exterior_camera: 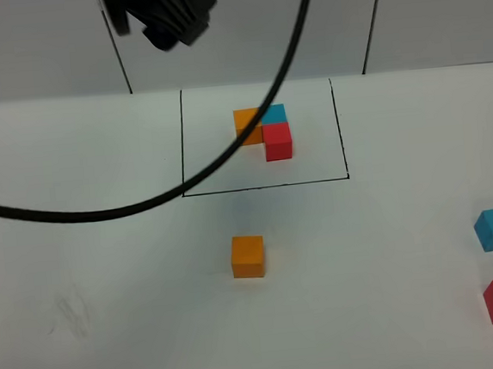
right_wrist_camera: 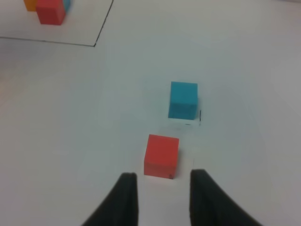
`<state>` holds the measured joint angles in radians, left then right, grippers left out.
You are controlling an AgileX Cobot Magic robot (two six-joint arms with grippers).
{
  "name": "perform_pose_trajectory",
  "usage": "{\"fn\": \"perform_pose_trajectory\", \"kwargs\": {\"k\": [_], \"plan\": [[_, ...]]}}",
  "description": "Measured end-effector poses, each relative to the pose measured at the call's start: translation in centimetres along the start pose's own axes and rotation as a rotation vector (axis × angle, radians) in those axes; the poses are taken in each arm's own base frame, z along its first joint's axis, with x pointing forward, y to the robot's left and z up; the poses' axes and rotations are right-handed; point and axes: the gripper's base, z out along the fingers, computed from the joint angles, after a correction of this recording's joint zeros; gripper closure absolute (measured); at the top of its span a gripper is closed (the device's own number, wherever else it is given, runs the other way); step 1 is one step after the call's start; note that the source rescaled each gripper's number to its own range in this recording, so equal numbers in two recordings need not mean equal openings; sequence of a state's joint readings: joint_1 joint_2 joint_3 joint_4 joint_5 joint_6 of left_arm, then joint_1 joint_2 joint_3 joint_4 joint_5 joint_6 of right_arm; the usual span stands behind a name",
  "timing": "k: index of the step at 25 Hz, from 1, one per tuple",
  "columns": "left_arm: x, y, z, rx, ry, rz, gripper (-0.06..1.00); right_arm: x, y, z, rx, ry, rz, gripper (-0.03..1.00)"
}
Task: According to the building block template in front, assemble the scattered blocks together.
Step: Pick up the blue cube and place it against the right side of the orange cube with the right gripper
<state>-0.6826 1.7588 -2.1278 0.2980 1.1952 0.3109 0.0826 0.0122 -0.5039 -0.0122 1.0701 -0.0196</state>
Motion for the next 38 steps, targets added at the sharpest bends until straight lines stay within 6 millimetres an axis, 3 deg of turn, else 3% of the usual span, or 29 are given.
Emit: {"fn": "perform_pose_trajectory", "kwargs": {"k": [7,10,15,23,26,29,34,38], "plan": [[2.5,2.3,-10.2,-0.075,-0.185,-0.114,0.00,0.0,0.0,0.0,0.000,0.000,0.000,0.97],[4.9,2.5,-13.0,-0.115,-0.197,-0.126,0.01,0.0,0.0,0.0,0.000,0.000,0.000,0.97],[11.0,1.9,-15.8,-0.206,-0.135,-0.146,0.02,0.0,0.0,0.0,0.000,0.000,0.000,0.97],[23.7,-1.4,-20.7,-0.254,-0.197,-0.275,0.05,0.0,0.0,0.0,0.000,0.000,0.000,0.97],[27.5,-3.5,-21.5,-0.185,-0.263,-0.328,0.06,0.0,0.0,0.0,0.000,0.000,0.000,0.97],[30.1,-5.6,-20.8,-0.122,-0.275,-0.359,0.07,0.0,0.0,0.0,0.000,0.000,0.000,0.97],[32.0,-8.6,-18.3,-0.073,-0.184,-0.427,0.08,0.0,0.0,0.0,-0.001,0.000,0.000,0.97],[32.7,-10.2,-17.8,-0.085,-0.161,-0.527,0.10,0.0,0.0,0.0,-0.001,0.000,0.000,0.97]]}}
